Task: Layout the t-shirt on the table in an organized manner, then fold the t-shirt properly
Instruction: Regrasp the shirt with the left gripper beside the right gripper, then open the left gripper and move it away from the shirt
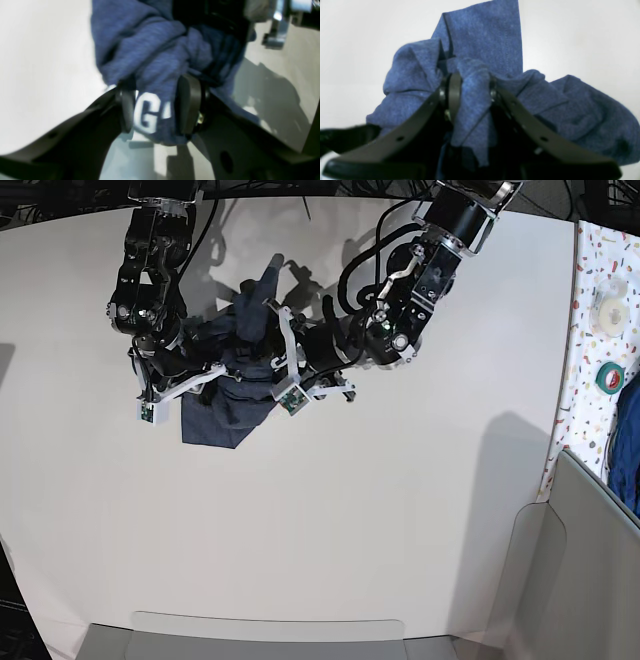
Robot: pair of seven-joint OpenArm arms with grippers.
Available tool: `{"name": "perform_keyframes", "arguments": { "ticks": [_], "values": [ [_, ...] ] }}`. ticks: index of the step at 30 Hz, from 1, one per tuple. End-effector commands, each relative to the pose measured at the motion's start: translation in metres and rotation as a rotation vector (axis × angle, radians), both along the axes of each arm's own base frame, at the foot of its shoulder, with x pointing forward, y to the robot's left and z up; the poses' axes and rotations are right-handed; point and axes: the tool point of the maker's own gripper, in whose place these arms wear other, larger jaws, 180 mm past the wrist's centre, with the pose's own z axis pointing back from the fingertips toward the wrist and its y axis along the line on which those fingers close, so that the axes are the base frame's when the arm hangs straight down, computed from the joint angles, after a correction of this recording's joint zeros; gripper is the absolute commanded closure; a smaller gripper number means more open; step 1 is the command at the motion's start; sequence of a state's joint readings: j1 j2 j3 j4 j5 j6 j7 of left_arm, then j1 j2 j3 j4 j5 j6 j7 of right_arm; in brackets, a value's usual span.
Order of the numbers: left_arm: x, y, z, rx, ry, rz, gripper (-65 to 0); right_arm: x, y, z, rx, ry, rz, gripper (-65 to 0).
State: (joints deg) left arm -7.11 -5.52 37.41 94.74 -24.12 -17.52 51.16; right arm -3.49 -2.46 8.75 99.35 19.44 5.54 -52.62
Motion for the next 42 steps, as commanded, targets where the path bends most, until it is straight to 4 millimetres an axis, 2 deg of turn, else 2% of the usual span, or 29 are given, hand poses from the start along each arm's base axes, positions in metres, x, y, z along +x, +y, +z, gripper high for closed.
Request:
{"name": "perform_keyframes", "arguments": {
  "ticks": [1,5,9,11,13,14,17,19,21,27,34,36,38,40,42],
  "values": [
    [-0.003,-0.011,0.010,-0.034,-0.018,-0.028,-27.4,0.005,0.000,0.008,-0.004,-0.028,-0.002,0.0],
    [-0.020,-0.021,0.004,-0.030,0.000,-0.072,-27.4,0.004,0.002,0.006,0.008,-0.022,-0.009,0.0],
    [-0.021,-0.024,0.004,-0.069,-0.008,-0.060,-26.7,0.002,0.003,0.005,0.007,-0.017,-0.004,0.0],
    [-0.021,-0.023,-0.002,-0.064,0.005,-0.054,-20.6,0.002,0.004,0.005,0.009,-0.017,-0.003,0.0],
    [-0.019,-0.018,-0.014,-0.046,0.032,-0.038,-5.7,0.002,0.005,0.005,0.011,-0.016,-0.001,0.0],
    [-0.016,-0.013,-0.021,-0.036,0.049,-0.021,0.0,0.002,0.005,0.005,0.011,-0.016,-0.001,0.0],
    [0.002,0.008,-0.028,-0.046,0.061,0.073,-1.7,0.003,0.003,0.006,0.005,-0.019,0.000,0.0],
    [0.014,0.027,-0.030,-0.067,0.057,0.151,-0.5,0.006,-0.006,0.010,-0.012,-0.032,-0.011,0.0],
    [0.016,0.053,-0.039,-0.047,0.064,0.208,-0.8,0.007,-0.023,0.013,-0.045,-0.039,-0.027,0.0],
    [0.027,0.106,-0.048,-0.016,0.072,0.340,-0.8,0.009,-0.064,0.021,-0.061,-0.059,-0.138,0.0],
    [0.052,0.169,-0.041,-0.016,0.048,0.529,-0.8,0.001,-0.115,0.030,-0.080,-0.080,-0.280,0.0],
    [0.055,0.180,-0.040,-0.016,0.045,0.560,-0.8,-0.001,-0.121,0.038,-0.096,-0.097,-0.291,0.0],
    [0.057,0.183,-0.038,-0.014,0.039,0.565,-0.8,0.000,-0.120,0.042,-0.099,-0.110,-0.283,0.0],
    [0.059,0.185,-0.030,-0.011,0.012,0.556,-0.8,0.002,-0.108,0.040,-0.069,-0.101,-0.252,0.0],
    [0.060,0.175,-0.014,-0.022,-0.032,0.521,-1.3,0.005,-0.096,0.036,-0.038,-0.087,-0.218,0.0]
  ]
}}
